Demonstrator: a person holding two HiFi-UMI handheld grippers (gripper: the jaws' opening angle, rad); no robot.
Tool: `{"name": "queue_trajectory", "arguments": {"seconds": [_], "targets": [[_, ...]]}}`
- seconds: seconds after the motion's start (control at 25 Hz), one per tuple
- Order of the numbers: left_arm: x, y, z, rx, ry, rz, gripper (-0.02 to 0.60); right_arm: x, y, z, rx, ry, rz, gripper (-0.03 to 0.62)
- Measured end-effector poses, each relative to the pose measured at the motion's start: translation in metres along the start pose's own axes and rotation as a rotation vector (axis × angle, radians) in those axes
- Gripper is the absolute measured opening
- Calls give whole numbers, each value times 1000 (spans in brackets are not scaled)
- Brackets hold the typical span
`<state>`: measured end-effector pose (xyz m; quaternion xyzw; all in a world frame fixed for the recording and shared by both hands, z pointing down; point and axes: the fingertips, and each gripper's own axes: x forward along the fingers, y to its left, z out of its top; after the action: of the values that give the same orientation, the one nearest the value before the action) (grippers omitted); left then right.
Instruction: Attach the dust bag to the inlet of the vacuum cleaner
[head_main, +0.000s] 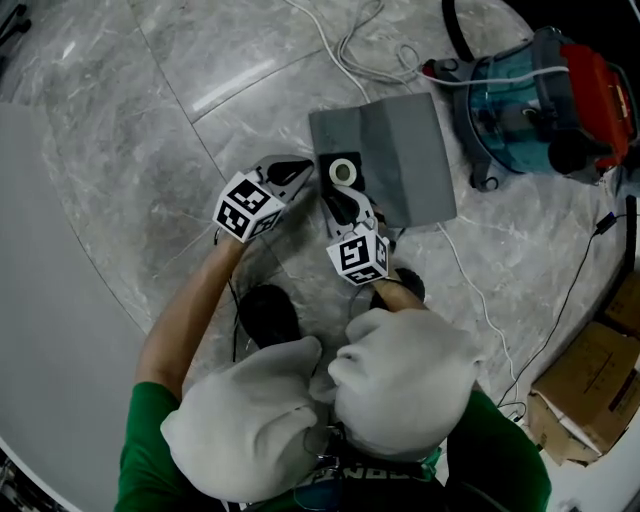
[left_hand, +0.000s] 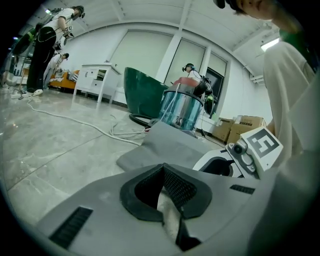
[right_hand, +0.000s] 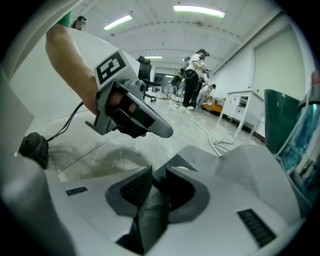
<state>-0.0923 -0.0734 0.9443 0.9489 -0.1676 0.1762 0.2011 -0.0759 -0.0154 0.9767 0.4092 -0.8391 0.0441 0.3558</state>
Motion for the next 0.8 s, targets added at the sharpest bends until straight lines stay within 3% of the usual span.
{"name": "queue_trajectory", "arguments": {"seconds": [0.36,0.52,0.8], "targets": [[39,-26,27,86,12,-89,5,-39,-56,0,93,-39,-162,57],[69,-49,39,141,38,-154,4,-54,-88,-17,205,-23,-220,51],[107,-75,64,214,60,-236,5,-87,-144,-38,265,-30,-368,41]]}}
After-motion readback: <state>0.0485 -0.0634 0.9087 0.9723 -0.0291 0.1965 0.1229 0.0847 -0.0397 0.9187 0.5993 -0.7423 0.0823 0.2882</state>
